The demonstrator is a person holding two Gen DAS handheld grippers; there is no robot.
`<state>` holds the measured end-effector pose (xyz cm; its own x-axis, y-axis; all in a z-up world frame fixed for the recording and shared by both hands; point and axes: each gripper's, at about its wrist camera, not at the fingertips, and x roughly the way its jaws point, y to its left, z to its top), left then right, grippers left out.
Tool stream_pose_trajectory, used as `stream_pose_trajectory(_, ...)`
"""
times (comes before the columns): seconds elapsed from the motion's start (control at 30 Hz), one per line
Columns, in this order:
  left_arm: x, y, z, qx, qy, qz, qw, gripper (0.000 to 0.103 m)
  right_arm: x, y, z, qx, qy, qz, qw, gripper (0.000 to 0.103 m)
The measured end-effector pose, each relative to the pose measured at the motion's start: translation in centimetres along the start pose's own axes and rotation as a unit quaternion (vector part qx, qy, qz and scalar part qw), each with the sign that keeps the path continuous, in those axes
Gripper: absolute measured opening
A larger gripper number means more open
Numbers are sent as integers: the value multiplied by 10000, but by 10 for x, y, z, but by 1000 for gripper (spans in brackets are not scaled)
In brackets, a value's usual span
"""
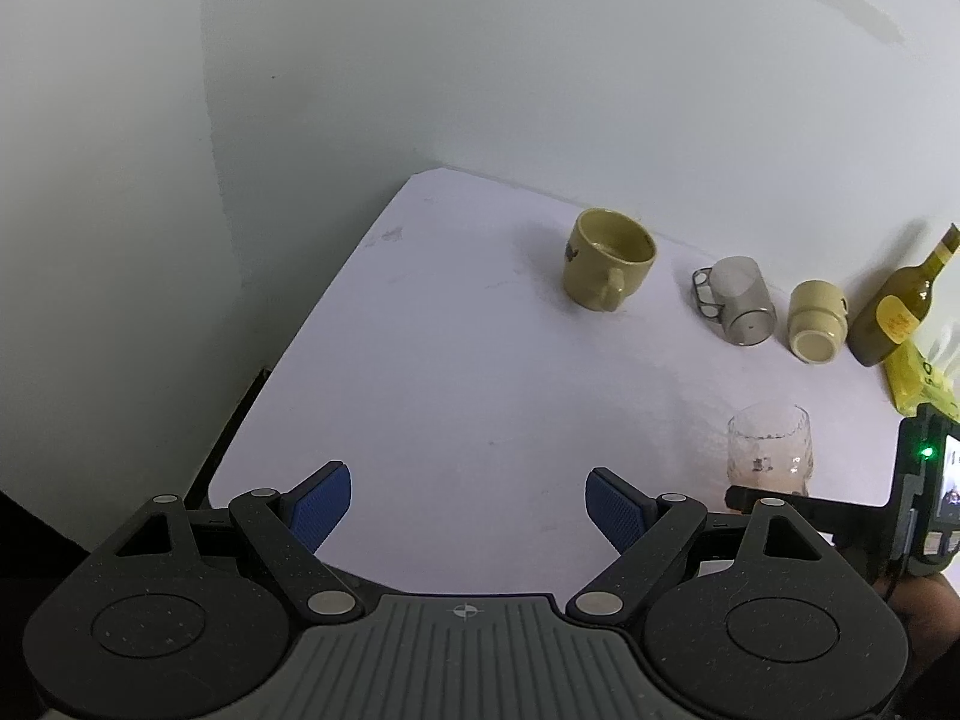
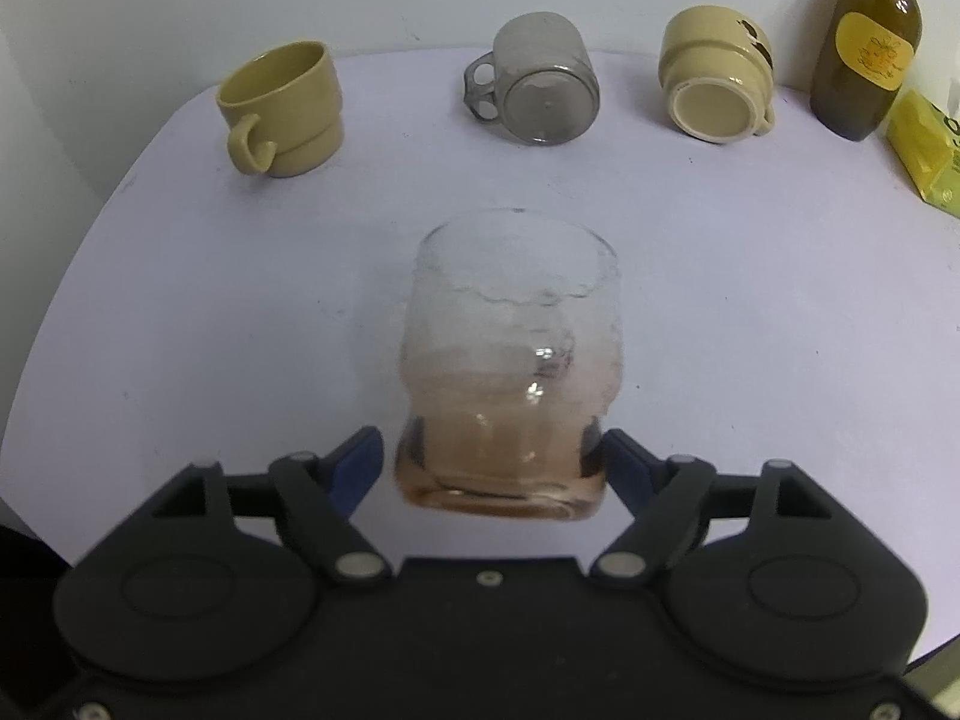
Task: Flip cup upright
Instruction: 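Rotate the right tool to turn the tumbler's open rim upward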
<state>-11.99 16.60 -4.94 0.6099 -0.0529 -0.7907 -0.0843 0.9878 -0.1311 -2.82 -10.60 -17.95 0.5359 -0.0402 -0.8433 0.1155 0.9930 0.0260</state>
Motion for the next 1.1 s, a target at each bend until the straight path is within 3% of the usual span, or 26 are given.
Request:
stream_pose_trajectory(0.1,-2,1,-1,-19,-34,19,10000,84,3,0,0,-116,-38,-27,9999,72)
stream_pose_trajectory(0.33,-8,13,-3,-278,-47,40,9996,84,1,-4,4,-205,228,-115,9995,71)
stream_pose_trajectory(0.8,-6,8,9,-601,-237,-357,9973,84,-20,-11,22,-152,865,-440,9952,71)
stream_pose_trajectory(1.1,-10,8,12,-644,-339,-409,9965,84,-27,-5,51,-493,802,-439,9946,71)
